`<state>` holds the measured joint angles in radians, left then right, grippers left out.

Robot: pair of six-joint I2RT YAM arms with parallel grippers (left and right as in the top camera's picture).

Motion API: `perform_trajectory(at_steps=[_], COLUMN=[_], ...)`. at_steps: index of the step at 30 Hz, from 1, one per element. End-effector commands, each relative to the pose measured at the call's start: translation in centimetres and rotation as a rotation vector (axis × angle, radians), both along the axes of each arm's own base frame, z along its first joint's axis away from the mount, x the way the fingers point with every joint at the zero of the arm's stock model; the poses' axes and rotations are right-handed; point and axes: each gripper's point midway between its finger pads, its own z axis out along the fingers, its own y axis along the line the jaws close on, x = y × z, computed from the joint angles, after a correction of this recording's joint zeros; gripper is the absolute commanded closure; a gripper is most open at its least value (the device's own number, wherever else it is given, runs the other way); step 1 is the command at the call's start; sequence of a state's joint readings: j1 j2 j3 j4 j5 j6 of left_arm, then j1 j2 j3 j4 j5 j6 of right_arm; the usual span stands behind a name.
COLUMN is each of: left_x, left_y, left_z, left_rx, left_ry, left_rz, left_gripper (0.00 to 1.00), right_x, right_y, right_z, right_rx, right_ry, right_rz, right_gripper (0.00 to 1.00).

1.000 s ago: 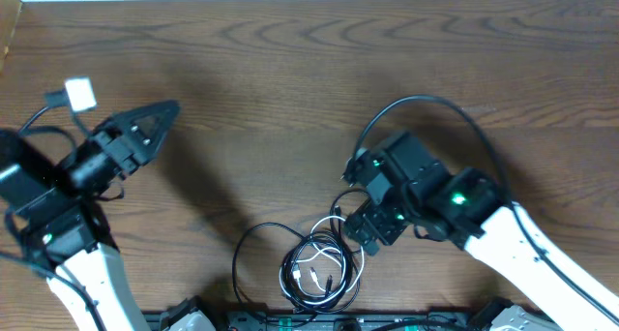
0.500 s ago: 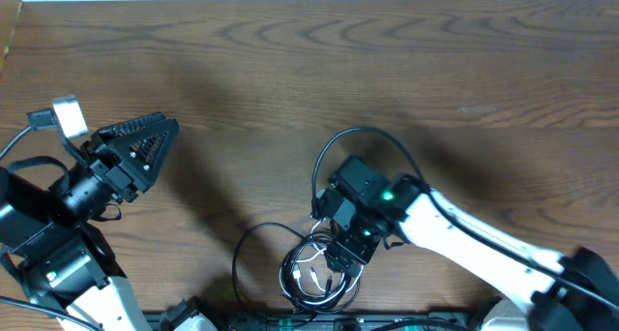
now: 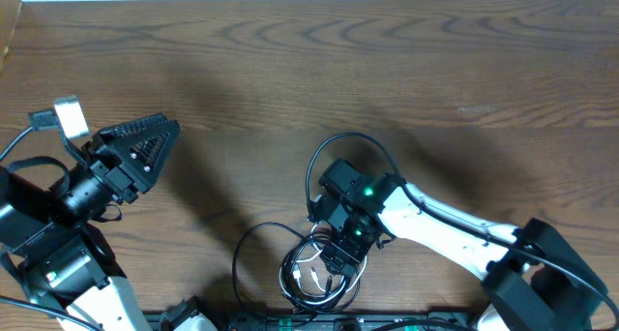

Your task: Untangle cables

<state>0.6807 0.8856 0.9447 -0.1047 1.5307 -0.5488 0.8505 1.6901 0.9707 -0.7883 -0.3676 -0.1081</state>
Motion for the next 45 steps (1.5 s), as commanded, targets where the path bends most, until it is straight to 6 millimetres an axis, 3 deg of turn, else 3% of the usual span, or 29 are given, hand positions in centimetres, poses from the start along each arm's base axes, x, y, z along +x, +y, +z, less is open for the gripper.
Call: perform_trajectory(at_steps=[1, 5, 12, 20, 23, 28, 35, 40, 45], left_x=[-0.5, -0.5, -0.6, -0.6, -0.6, -0.6, -0.6, -0.6, -0.6], left_y=[-0.3, -0.3, -0.4, -0.4, -0.4, -0.4, -0.4, -0.5, -1.1], left_z=[0.6, 0.6, 0.6, 0.6, 0.6, 0.6, 0.6, 0.6, 0.6], left_rx=[0.022, 0.022, 0.021, 0.021, 0.021, 0.021, 0.021, 0.021, 0.021], left_ry=[-0.03, -0.03, -0.03, -0.03, -0.03, -0.03, -0.03, -0.03, -0.03], left_rz=[-0.019, -0.019, -0.026, -0.026, -0.027, -0.027, -0.027, -0.032, -0.055], left_gripper=[0.4, 0.4, 0.4, 0.4, 0.4, 0.4, 0.4, 0.4, 0.4], right_x=[0.0, 0.3, 0.6, 2.5, 3.9, 6.9, 11.4, 17.0, 23.5], right_y=[-1.0, -1.6, -1.2, 0.9, 1.9, 2.4, 1.3, 0.1, -1.4], right_z=[-1.5, -2.5, -3.1, -3.1, -3.0, -2.8, -2.2, -0.3, 3.6], right_rx=[-0.067, -0.113, -0.105, -0.04, 0.0, 0.003, -0.024, 0.045, 0.177], right_ry=[-0.003, -0.013, -0.019, -0.062, -0.105, -0.221, -0.392, -0.53, -0.625], right_rz=[-0.023, -0.029, -0.036, -0.17, -0.228, -0.355, -0.558, -0.703, -0.854], right_gripper=[0.02, 0.03, 0.15, 0.44, 0.59, 0.99, 0.99, 0.99, 0.99])
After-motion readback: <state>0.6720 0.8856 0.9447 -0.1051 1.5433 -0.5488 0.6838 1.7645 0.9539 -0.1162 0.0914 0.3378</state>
